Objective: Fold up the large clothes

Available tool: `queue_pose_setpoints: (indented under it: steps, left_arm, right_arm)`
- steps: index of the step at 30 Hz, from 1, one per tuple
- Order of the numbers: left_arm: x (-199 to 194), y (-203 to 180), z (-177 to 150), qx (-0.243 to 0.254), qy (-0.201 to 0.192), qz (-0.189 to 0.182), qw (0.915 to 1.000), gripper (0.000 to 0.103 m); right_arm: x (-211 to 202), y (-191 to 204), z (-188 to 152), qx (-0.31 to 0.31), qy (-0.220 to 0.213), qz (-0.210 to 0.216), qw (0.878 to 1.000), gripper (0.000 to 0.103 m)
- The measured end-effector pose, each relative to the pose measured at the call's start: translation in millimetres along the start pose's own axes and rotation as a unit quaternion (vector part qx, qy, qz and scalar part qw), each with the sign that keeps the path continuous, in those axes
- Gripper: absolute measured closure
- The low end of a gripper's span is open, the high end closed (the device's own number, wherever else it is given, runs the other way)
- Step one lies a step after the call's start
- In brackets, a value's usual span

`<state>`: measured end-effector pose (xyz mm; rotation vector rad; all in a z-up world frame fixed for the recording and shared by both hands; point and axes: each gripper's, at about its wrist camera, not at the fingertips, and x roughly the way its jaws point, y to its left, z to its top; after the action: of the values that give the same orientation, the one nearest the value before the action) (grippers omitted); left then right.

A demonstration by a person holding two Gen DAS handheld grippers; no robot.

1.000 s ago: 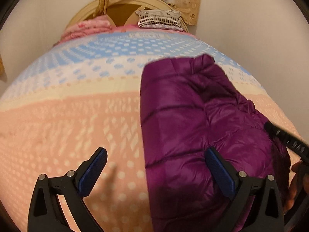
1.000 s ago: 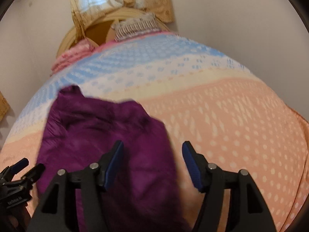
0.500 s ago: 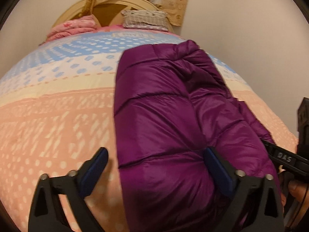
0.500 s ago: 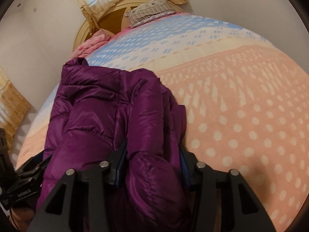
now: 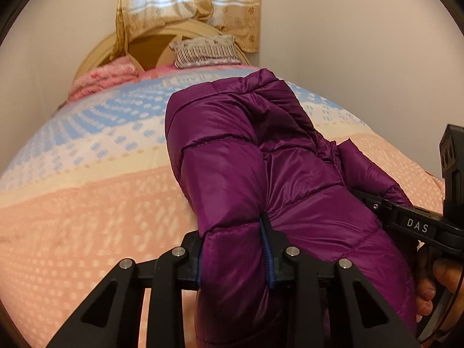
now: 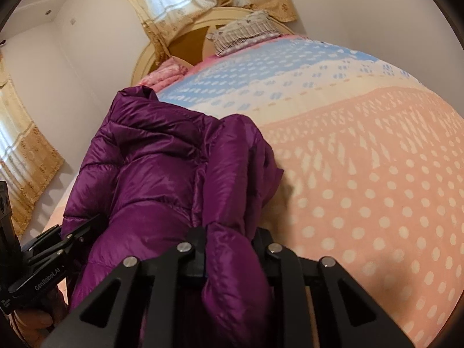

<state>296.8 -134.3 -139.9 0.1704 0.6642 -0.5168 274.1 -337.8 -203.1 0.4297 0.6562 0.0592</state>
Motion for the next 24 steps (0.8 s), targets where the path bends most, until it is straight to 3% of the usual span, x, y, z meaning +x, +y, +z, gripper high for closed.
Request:
queue_pose_setpoints:
  steps: [12, 24]
  left_arm:
    - [-53, 65, 8, -0.020, -0.033, 0.049, 0.9981, 0.073]
    - [-77, 121, -1, -0.053, -0.043, 0.089, 0.9937, 0.074]
  right_arm:
    - [12, 82, 16, -0.045, -0.008, 0.059, 0.997, 0.083]
    - [39, 139, 22, -0.089, 0.008, 0.091, 0.992, 0.084]
